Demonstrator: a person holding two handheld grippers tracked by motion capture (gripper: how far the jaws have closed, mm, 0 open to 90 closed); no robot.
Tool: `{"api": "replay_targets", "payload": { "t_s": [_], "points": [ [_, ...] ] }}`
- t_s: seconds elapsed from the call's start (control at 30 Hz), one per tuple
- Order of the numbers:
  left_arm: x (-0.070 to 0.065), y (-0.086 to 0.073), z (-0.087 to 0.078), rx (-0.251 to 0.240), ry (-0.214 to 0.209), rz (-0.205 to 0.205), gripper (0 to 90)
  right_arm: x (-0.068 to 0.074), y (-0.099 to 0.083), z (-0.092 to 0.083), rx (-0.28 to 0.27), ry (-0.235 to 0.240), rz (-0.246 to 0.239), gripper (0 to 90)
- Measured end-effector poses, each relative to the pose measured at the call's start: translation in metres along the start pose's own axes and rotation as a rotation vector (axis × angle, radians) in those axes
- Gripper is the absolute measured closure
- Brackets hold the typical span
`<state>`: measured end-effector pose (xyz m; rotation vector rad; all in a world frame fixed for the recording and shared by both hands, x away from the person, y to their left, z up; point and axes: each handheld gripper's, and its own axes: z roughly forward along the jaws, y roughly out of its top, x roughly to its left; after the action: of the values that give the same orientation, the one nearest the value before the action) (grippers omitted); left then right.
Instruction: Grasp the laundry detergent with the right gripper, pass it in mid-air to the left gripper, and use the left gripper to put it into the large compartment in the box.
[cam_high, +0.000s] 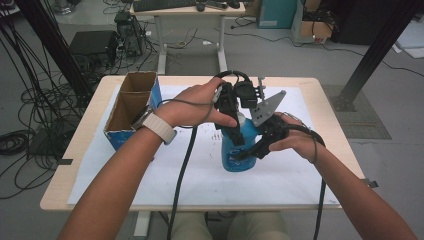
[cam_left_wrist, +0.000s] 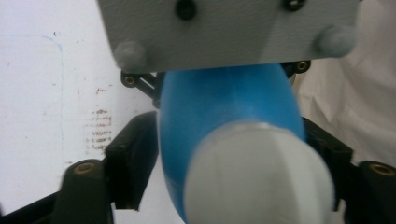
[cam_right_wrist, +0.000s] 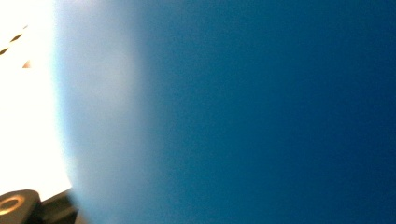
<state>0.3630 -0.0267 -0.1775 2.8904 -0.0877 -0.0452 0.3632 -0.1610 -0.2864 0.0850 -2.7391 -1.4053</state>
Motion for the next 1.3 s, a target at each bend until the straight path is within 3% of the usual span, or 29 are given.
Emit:
{"api": "replay_targets", "payload": {
  "t_s": [0.1,0.17,0.27,0.3,0.4,0.43,0.6,0.67,0.9,0.93,0.97,1.07,1.3],
  "points": [
    [-0.0008,-0.0005,0.0017,0.004,0.002,-0.007,36.3,-0.0002,-0.0012,0.0005,0.004,-0.004,0.011,42.9],
    [-0.0005,-0.0005,0.0027,0.008,-0.002,-0.014,36.4,-0.0028,-0.0016,0.0023,0.008,-0.01,-0.021,42.9],
    [0.0004,0.0001,0.0036,0.021,0.004,-0.001,36.6,-0.0022,-0.0022,0.004,0.01,-0.016,-0.012,43.0],
    [-0.0008,0.0001,0.0041,0.019,0.006,-0.015,36.6,-0.0011,-0.0021,0.0031,0.034,-0.012,0.009,43.0],
    [-0.001,0.0001,0.0037,0.022,0.008,-0.02,36.9,-0.0028,-0.0022,0.004,0.017,-0.017,-0.021,43.0],
    [0.0002,0.0004,0.0035,0.025,0.006,-0.006,36.9,-0.0027,-0.0023,0.0038,0.018,-0.015,-0.019,43.1],
    [-0.001,0.0005,0.0043,0.022,0.013,-0.024,37.0,-0.0031,-0.0028,0.004,0.013,-0.025,-0.025,43.2],
    [-0.001,0.0009,0.005,0.026,0.016,-0.023,37.1,-0.0023,-0.0027,0.002,0.051,-0.01,-0.005,43.2],
    [0.0006,0.0024,0.0057,0.033,0.012,-0.007,37.1,-0.0037,-0.0035,0.0019,0.043,-0.014,-0.023,43.3],
    [-0.0018,0.0017,0.0066,0.024,0.005,-0.043,37.1,-0.0023,-0.0036,0.0009,0.055,-0.012,-0.001,43.3],
    [-0.0004,0.0021,0.0058,0.029,0.012,-0.021,37.1,-0.0036,-0.0036,0.0016,0.039,-0.018,-0.023,43.3],
    [0.001,0.0024,0.0055,0.029,0.013,-0.004,37.1,-0.0038,-0.0035,0.0012,0.04,-0.021,-0.022,43.3],
    [0.0013,0.0022,0.0052,0.031,0.014,-0.001,37.2,-0.0041,-0.0032,0.0011,0.042,-0.02,-0.022,43.3]
  ]
}}
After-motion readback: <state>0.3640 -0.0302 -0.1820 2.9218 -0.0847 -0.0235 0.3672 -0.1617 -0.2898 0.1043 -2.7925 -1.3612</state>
